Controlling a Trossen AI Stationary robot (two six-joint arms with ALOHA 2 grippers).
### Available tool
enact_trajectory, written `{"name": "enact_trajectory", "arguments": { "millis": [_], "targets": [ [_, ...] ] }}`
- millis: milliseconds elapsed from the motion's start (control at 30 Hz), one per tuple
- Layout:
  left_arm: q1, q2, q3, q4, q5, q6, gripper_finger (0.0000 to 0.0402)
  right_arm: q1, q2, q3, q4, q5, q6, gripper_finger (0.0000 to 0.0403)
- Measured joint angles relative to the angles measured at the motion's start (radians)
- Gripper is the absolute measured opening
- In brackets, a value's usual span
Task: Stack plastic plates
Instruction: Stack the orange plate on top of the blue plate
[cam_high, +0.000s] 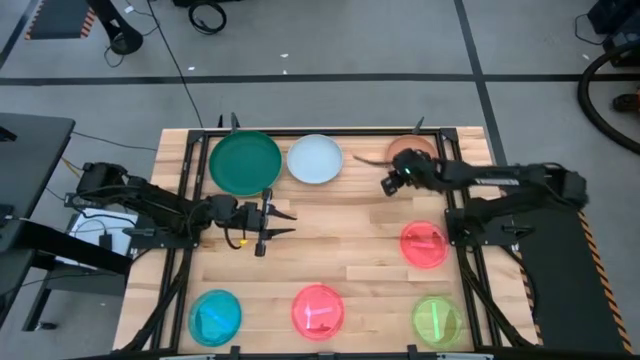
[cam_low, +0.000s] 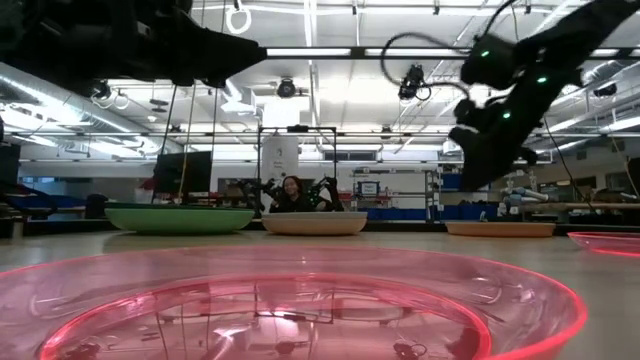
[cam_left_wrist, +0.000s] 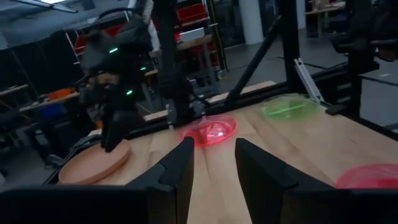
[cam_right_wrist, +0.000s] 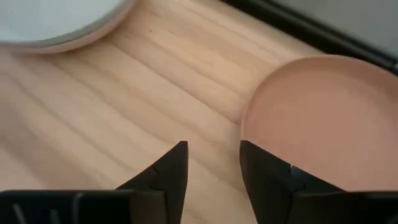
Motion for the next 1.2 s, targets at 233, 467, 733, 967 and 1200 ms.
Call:
{"name": "enact_trajectory", "arguments": {
  "millis": [233, 467, 733, 967, 1200],
  "targets": [
    [-0.011, 0.0, 0.0, -0.058, 0.001, 0.019, 0.0125, -0.157, 0.262, 0.114, 0.0, -0.072, 0.004, 0.0151],
    [-0.022, 0.0, 0.0, -0.098, 0.002, 0.029, 0.0125, -0.183, 0.425, 0.173, -0.002, -0.016, -0.009, 0.0148],
    [-0.031, 0.0, 0.0, -0.105, 0.002, 0.045, 0.0125, -0.205, 0.502, 0.206, 0.009, 0.005, -0.042, 0.011],
    [-0.031, 0.0, 0.0, -0.12, -0.045, 0.039, 0.0125, -0.205, 0.479, 0.203, -0.002, -0.011, -0.069, 0.0028],
    [-0.034, -0.063, 0.0, -0.257, -0.047, 0.02, 0.0125, -0.102, 0.329, 0.251, -0.116, -0.052, -0.125, 0.0013]
  ]
}}
